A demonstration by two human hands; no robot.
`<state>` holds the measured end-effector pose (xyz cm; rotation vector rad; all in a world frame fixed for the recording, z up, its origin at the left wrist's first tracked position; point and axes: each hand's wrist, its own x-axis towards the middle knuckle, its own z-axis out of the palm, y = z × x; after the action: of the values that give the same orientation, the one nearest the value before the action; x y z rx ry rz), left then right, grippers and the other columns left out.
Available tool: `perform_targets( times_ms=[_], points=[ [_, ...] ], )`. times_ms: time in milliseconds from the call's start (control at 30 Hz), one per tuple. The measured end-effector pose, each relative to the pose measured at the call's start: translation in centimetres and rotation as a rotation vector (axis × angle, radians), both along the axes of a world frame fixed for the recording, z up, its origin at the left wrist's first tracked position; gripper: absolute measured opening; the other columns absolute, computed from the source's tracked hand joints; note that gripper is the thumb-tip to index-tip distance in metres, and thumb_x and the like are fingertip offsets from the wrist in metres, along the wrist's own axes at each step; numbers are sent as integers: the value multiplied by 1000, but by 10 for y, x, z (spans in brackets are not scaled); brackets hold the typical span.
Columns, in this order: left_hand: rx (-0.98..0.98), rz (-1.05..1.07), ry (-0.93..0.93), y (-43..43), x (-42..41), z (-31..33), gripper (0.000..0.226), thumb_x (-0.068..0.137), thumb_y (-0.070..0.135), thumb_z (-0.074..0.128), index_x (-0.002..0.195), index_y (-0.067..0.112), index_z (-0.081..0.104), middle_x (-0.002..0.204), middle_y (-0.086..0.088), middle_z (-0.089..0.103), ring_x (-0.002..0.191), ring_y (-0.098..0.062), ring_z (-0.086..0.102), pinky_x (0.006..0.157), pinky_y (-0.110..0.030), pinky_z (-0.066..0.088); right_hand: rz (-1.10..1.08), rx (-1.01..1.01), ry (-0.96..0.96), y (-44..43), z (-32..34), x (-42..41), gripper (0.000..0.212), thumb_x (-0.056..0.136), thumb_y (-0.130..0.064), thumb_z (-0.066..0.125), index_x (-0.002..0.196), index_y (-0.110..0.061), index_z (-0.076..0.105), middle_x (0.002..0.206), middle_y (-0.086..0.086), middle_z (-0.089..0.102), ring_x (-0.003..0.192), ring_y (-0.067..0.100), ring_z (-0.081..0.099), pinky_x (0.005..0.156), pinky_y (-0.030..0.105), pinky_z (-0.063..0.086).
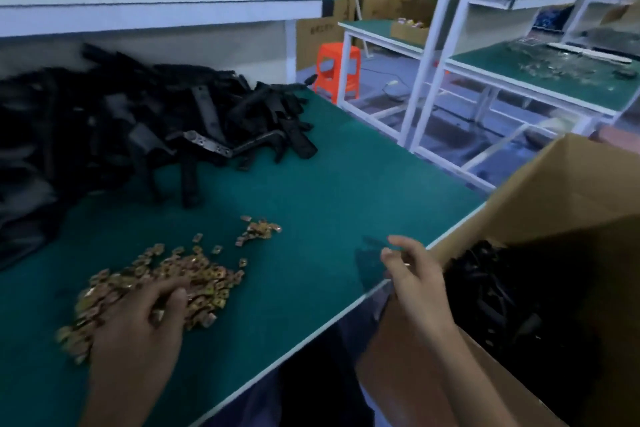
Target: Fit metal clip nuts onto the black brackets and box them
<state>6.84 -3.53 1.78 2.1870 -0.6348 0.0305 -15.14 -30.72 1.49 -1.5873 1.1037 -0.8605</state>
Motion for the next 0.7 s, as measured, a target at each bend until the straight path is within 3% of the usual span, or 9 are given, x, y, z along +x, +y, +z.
perform_targets(
  times_ms=[100, 233, 333, 400, 500, 633, 700],
  points=[
    [121, 52, -332, 10, -4, -4, 20, 93, 22, 56, 98, 16, 75, 95, -3, 73, 91, -28, 66, 83, -46, 52, 287, -124, 96, 8, 19, 87, 13, 94, -24, 70, 96, -37, 69, 76, -11, 65, 79, 15, 65, 82, 35, 54],
    [222, 125, -354, 21, -3, -17, 26, 91, 26, 55, 99, 16, 77, 101, -2, 73, 102, -30, 67, 95, -43, 46, 641, -262, 302, 24, 43, 201, 11, 96, -36, 64, 105, -35, 68, 87, -21, 65, 95, 12, 64, 82, 28, 45],
    [193, 128, -388, 24, 0, -22, 34, 92, 33, 48, 99, 17, 77, 100, 0, 73, 100, -29, 67, 96, -35, 40, 798, -304, 442, 41, 49, 277, 38, 98, -43, 59, 131, -23, 62, 120, -4, 67, 118, 24, 60, 96, 37, 47],
    [163, 122, -395, 24, 3, -22, 35, 91, 32, 48, 97, 14, 78, 97, -2, 74, 94, -31, 67, 91, -34, 38, 818, -253, 470, 52, 46, 316, 66, 96, -51, 61, 150, -20, 40, 140, 6, 56, 123, 29, 56, 100, 43, 48],
    [168, 119, -403, 23, 2, -22, 34, 92, 32, 49, 98, 14, 78, 98, -1, 74, 95, -29, 66, 92, -33, 39, 743, -284, 553, 66, 35, 354, 92, 91, -53, 69, 159, -23, 15, 152, 10, 41, 132, 36, 49, 99, 47, 50],
    [151, 99, -439, 25, 1, -22, 29, 93, 30, 52, 100, 16, 76, 101, 3, 72, 97, -22, 61, 85, -33, 40, 617, -459, 608, 76, 31, 374, 79, 93, -36, 65, 153, -12, 19, 115, 10, 64, 101, 34, 61, 72, 39, 50],
    [142, 100, -456, 26, 1, -23, 28, 93, 29, 52, 99, 16, 76, 101, 3, 71, 99, -21, 60, 87, -33, 40, 614, -417, 536, 76, 44, 370, 69, 98, -38, 53, 152, -9, 21, 119, 13, 62, 98, 35, 58, 73, 38, 43]
  ],
)
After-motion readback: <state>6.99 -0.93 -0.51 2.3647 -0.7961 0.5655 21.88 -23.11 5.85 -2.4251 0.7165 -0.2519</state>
